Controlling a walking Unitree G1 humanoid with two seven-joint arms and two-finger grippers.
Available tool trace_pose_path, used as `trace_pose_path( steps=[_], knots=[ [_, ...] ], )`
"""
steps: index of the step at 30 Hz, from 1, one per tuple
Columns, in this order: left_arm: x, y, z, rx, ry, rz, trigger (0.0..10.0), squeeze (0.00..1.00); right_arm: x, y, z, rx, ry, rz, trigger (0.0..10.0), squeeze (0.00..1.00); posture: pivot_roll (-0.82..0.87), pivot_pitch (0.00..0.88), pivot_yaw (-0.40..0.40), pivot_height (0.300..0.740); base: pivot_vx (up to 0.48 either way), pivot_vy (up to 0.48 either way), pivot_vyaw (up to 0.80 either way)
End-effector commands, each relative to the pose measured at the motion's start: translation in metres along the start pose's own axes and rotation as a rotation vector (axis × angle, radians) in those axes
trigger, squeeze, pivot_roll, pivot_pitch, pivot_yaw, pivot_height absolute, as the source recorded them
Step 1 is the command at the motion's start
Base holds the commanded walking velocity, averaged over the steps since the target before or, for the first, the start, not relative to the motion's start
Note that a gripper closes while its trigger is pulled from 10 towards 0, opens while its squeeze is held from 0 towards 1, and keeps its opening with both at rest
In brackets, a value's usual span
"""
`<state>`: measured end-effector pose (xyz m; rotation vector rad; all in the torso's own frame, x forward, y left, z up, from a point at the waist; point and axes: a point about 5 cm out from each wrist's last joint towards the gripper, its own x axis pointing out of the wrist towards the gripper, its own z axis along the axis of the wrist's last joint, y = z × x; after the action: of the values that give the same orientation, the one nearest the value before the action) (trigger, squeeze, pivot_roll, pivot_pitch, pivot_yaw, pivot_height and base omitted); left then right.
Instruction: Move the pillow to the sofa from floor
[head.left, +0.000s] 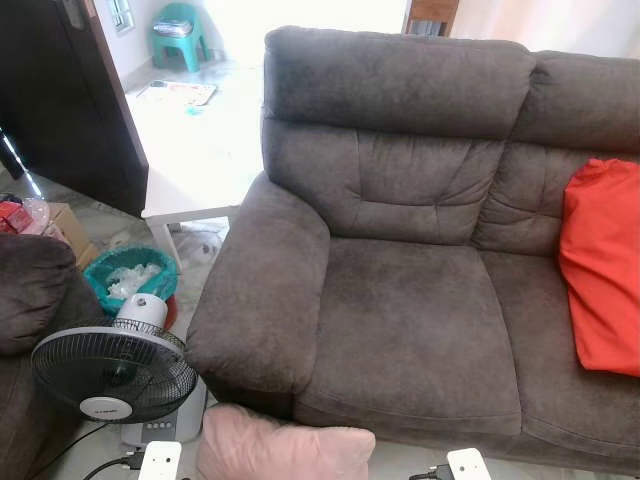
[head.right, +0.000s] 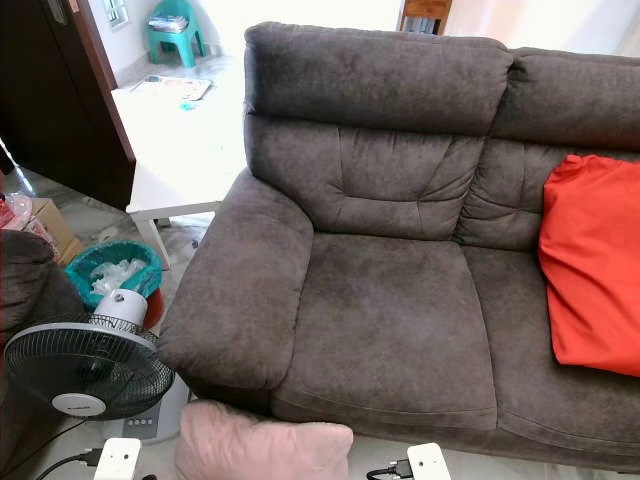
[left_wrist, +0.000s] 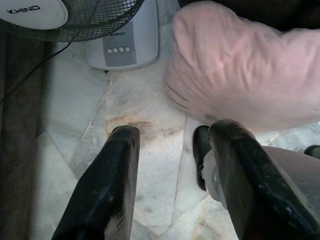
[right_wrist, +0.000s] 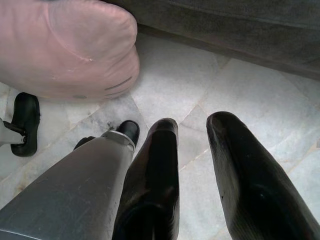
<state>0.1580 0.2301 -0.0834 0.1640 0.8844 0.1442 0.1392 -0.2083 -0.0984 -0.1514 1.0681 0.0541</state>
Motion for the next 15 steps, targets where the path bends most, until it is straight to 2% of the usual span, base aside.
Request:
trace_pose_path(
  steps=[1,6,15],
  knots=[
    [-0.0009,0.0013,-0.0033,-0.003,0.011,0.009,10.0,0.0,-0.0002,-0.0018,0.0001,-0.003,0.002,-0.003,10.0,0.0,0.17,0.015,-0.072,0.74,0.0,0.0,0.0],
    [-0.0009,0.0018,-0.0032,-0.004,0.009,0.01,10.0,0.0,-0.0001,-0.0015,0.0001,-0.003,0.001,-0.002,10.0,0.0,0.17,0.016,-0.071,0.74,0.0,0.0,0.0],
    [-0.0008,0.0024,-0.003,-0.003,0.01,0.011,10.0,0.0,-0.0001,-0.0013,0.0,0.008,0.001,-0.008,10.0,0.0,0.17,0.014,-0.069,0.74,0.0,0.273,0.0]
  ],
)
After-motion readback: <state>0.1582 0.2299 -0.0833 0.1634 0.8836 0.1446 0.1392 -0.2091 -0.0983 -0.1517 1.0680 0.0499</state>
